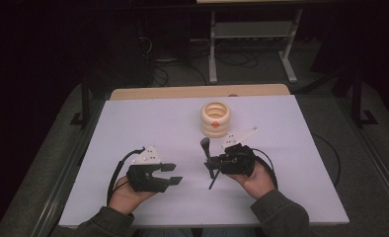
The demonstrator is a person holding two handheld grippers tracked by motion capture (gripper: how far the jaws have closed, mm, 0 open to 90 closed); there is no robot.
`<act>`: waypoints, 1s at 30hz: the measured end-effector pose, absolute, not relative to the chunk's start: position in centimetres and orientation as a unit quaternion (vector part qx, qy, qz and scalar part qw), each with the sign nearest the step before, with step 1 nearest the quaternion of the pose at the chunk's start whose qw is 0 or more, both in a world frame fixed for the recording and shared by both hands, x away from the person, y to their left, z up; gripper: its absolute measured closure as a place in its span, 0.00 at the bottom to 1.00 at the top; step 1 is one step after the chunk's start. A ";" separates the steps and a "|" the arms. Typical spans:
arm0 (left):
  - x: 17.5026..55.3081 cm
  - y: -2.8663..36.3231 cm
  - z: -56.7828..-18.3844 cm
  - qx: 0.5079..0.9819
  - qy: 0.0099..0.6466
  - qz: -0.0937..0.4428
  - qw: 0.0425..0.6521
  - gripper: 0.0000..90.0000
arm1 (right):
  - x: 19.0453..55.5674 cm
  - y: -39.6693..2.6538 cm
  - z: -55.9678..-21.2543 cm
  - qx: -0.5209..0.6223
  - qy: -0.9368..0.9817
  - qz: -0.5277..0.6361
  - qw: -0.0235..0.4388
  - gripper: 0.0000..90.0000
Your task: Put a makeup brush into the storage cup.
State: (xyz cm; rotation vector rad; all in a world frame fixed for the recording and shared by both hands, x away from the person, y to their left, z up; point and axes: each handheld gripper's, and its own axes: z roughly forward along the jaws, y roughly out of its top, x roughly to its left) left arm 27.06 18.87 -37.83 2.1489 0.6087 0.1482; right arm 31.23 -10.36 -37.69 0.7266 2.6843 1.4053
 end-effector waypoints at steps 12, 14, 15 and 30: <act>27.0 19.8 -38.5 0.860 0.259 0.063 0.435 0.54 | 33.1 -11.3 -36.6 0.246 0.854 0.458 0.013 0.87; 27.0 19.9 -38.6 0.861 0.259 0.064 0.433 0.54 | 33.4 -11.4 -36.4 0.250 0.853 0.458 0.011 0.87; 27.0 20.0 -38.6 0.857 0.264 0.066 0.438 0.53 | 33.7 -11.4 -36.2 0.249 0.855 0.455 0.013 0.87; 27.1 20.4 -38.7 0.860 0.257 0.068 0.436 0.51 | 35.5 -11.1 -34.6 0.250 0.858 0.449 0.021 0.87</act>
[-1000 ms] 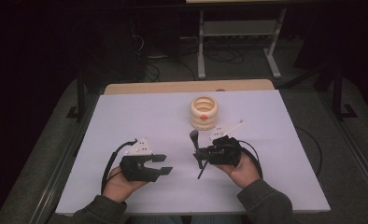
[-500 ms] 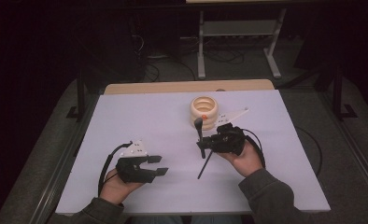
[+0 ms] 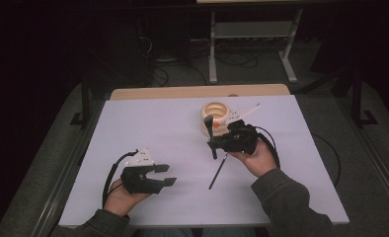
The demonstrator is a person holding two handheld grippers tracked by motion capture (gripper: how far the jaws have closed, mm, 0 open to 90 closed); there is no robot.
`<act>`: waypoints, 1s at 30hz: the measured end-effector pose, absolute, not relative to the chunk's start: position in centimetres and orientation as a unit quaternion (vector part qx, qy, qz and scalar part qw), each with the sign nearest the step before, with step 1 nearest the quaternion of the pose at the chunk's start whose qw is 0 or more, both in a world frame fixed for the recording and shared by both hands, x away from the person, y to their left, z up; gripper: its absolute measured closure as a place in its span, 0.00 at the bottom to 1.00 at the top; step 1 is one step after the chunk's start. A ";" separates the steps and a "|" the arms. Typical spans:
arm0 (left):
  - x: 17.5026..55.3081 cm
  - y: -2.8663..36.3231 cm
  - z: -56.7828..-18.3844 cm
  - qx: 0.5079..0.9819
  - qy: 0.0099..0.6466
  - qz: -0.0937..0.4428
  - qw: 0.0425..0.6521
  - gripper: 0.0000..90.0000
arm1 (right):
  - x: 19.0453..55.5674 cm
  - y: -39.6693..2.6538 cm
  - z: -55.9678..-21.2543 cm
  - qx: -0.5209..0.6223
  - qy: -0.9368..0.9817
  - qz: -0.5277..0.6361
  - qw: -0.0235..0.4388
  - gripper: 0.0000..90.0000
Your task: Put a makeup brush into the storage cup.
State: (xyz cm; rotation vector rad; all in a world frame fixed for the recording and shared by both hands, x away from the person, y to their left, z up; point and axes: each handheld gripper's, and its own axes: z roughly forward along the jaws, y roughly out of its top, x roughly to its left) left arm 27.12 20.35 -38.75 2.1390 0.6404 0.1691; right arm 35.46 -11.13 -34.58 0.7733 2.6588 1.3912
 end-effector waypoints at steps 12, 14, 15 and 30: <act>27.1 20.7 -38.7 0.859 0.262 0.067 0.434 0.48 | 37.0 -11.7 -32.8 0.262 0.849 0.458 0.034 0.87; 27.1 20.7 -38.7 0.858 0.263 0.067 0.435 0.48 | 37.4 -11.8 -32.4 0.263 0.848 0.458 0.037 0.87; 27.1 20.7 -38.7 0.857 0.265 0.066 0.436 0.48 | 37.9 -11.8 -32.2 0.267 0.847 0.458 0.038 0.87; 27.2 21.0 -38.6 0.856 0.270 0.066 0.437 0.46 | 40.7 -11.6 -30.0 0.278 0.841 0.461 0.053 0.87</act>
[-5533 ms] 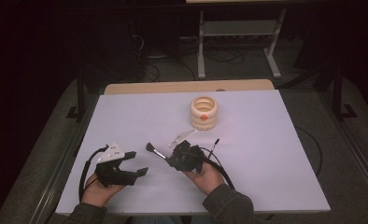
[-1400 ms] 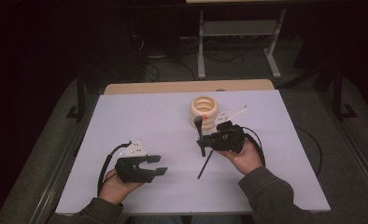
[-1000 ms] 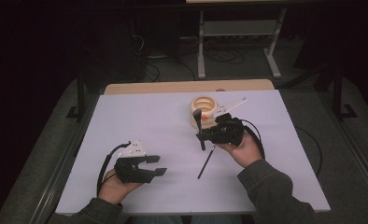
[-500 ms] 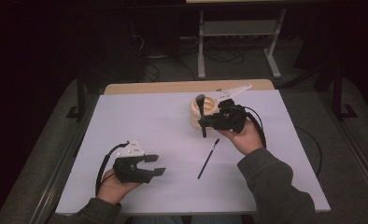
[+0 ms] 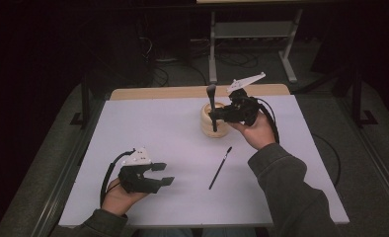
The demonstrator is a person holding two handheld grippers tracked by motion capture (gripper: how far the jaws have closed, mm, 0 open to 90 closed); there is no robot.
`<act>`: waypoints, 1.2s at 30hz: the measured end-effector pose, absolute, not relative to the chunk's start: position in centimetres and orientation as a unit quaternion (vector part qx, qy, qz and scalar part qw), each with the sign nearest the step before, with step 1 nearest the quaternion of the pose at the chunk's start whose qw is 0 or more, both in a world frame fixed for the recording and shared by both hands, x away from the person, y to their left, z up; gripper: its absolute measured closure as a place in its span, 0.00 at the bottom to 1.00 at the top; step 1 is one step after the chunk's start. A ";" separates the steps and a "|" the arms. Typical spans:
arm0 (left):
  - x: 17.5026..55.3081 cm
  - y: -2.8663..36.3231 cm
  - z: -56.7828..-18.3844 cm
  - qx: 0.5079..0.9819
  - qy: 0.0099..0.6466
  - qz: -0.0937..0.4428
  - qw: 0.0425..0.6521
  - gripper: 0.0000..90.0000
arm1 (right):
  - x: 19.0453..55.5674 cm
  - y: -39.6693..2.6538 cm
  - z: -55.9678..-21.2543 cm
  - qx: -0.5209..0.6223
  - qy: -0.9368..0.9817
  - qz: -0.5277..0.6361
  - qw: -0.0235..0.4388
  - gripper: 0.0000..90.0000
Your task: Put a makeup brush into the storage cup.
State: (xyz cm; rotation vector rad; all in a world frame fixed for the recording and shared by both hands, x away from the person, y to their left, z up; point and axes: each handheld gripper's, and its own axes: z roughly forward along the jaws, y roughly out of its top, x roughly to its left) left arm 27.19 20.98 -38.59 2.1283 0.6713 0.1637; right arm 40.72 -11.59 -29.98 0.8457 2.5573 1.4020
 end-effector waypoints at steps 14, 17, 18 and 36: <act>27.4 21.1 -38.8 0.859 0.265 0.066 0.433 0.44 | 44.6 -12.1 -29.1 0.312 0.823 0.468 0.072 0.87; 27.4 21.1 -38.9 0.860 0.264 0.067 0.432 0.44 | 45.1 -12.2 -29.2 0.320 0.821 0.466 0.077 0.87; 27.4 21.1 -38.8 0.860 0.264 0.067 0.432 0.44 | 45.3 -12.2 -29.3 0.324 0.821 0.464 0.079 0.87; 27.4 21.3 -38.9 0.856 0.270 0.063 0.436 0.43 | 47.6 -11.6 -31.9 0.372 0.803 0.460 0.078 0.87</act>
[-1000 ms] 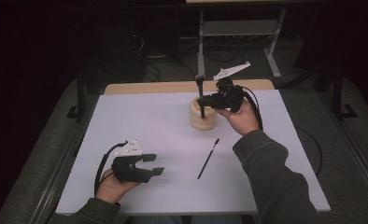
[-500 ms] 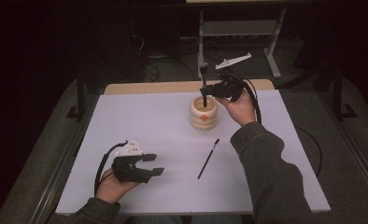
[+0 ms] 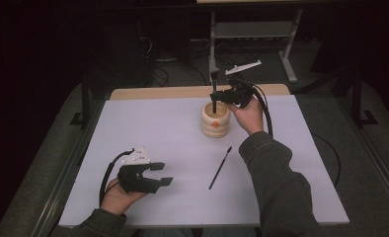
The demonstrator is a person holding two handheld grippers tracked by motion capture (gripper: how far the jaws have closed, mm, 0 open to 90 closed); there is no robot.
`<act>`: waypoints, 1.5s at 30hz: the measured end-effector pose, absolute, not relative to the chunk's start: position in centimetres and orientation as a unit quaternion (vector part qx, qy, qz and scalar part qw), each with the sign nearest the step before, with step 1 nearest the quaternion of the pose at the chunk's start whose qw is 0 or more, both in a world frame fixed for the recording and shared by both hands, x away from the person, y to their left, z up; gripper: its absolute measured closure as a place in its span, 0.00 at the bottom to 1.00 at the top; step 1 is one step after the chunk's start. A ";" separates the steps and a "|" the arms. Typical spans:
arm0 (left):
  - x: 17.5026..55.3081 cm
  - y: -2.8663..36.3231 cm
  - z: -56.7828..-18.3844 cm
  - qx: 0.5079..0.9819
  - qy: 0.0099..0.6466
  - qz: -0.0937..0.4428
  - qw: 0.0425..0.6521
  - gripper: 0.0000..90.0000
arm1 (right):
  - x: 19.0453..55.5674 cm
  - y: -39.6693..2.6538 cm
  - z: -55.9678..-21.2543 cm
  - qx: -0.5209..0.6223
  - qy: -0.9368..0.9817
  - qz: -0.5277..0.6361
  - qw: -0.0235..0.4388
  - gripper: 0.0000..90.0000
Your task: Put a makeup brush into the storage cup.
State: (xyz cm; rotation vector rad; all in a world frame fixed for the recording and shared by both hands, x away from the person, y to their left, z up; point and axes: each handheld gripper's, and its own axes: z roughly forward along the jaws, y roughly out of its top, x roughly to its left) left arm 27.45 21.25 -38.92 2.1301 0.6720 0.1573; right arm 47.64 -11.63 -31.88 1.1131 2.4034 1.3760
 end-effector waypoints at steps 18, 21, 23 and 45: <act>27.4 21.3 -38.9 0.860 0.266 0.066 0.430 0.43 | 47.9 -11.9 -33.1 0.383 0.802 0.450 0.086 0.87; 27.4 21.2 -38.9 0.858 0.268 0.064 0.434 0.43 | 47.9 -11.8 -33.2 0.383 0.803 0.448 0.088 0.87; 27.4 21.2 -38.9 0.859 0.268 0.064 0.432 0.43 | 48.0 -11.8 -33.4 0.389 0.801 0.448 0.083 0.87; 27.4 21.3 -39.0 0.856 0.274 0.060 0.434 0.43 | 48.0 -11.8 -35.5 0.399 0.803 0.436 0.072 0.86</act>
